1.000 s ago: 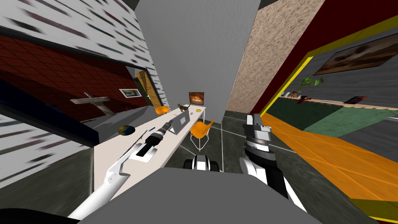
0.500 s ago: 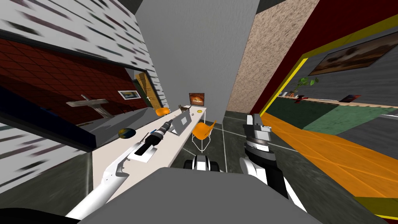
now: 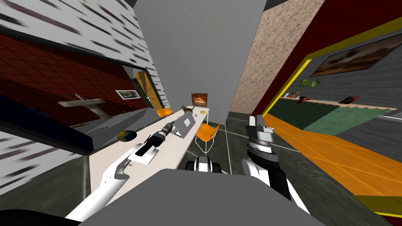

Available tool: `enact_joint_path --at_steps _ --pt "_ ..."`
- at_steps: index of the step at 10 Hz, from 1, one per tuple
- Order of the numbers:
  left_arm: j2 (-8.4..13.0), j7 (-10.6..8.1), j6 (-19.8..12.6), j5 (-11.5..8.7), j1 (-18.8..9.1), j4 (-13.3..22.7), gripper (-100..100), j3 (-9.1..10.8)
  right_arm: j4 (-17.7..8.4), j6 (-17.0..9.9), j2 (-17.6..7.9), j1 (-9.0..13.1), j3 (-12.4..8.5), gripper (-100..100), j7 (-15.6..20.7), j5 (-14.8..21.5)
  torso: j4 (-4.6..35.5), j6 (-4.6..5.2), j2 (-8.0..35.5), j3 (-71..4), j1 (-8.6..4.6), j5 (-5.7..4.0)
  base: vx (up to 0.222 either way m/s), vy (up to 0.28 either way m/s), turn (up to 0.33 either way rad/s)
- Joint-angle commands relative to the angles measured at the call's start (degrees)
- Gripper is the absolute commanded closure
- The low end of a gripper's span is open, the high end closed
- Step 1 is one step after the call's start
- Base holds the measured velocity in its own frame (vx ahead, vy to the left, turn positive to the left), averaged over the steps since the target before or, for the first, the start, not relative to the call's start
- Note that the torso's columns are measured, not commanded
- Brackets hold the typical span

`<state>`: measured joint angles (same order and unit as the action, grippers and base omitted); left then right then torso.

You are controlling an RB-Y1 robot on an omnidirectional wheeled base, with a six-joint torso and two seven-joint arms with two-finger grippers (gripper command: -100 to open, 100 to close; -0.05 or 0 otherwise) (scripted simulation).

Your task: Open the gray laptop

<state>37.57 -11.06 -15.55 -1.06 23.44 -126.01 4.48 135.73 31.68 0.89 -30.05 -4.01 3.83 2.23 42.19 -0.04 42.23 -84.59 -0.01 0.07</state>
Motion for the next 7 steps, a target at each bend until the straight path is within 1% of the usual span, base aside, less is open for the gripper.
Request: enact_joint_path --at_steps 1,2,4,7 --pt "-1.19 -2.6 -1.41 -2.96 0.06 0.4 100 -0.96 0.0 0.0 0.0 0.0 0.0 0 0.0 0.0 0.04 0.06 0.05 0.03 0.01 -0.04 0.023 0.132 -0.053" --pt "-1.59 -3.47 -1.87 -3.94 0.08 0.53 100 -1.28 0.0 0.0 -0.01 0.0 0.0 0 0.0 0.0 0.05 0.05 0.06 0.02 0.12 0.0 0.012 0.106 -0.026" --pt "-2.38 -5.2 -2.81 -5.92 0.12 0.8 100 -1.92 0.0 0.0 0.01 0.0 0.01 0 0.0 0.0 -0.03 0.09 0.09 0.06 -0.36 -0.05 0.01 -0.003 0.034" --pt "-2.38 -5.2 -2.81 -5.92 0.12 0.8 100 -1.92 0.0 0.0 0.01 0.01 0.01 0 0.0 0.0 0.13 0.07 0.09 0.04 -0.07 -0.11 -0.003 0.0 -0.009"
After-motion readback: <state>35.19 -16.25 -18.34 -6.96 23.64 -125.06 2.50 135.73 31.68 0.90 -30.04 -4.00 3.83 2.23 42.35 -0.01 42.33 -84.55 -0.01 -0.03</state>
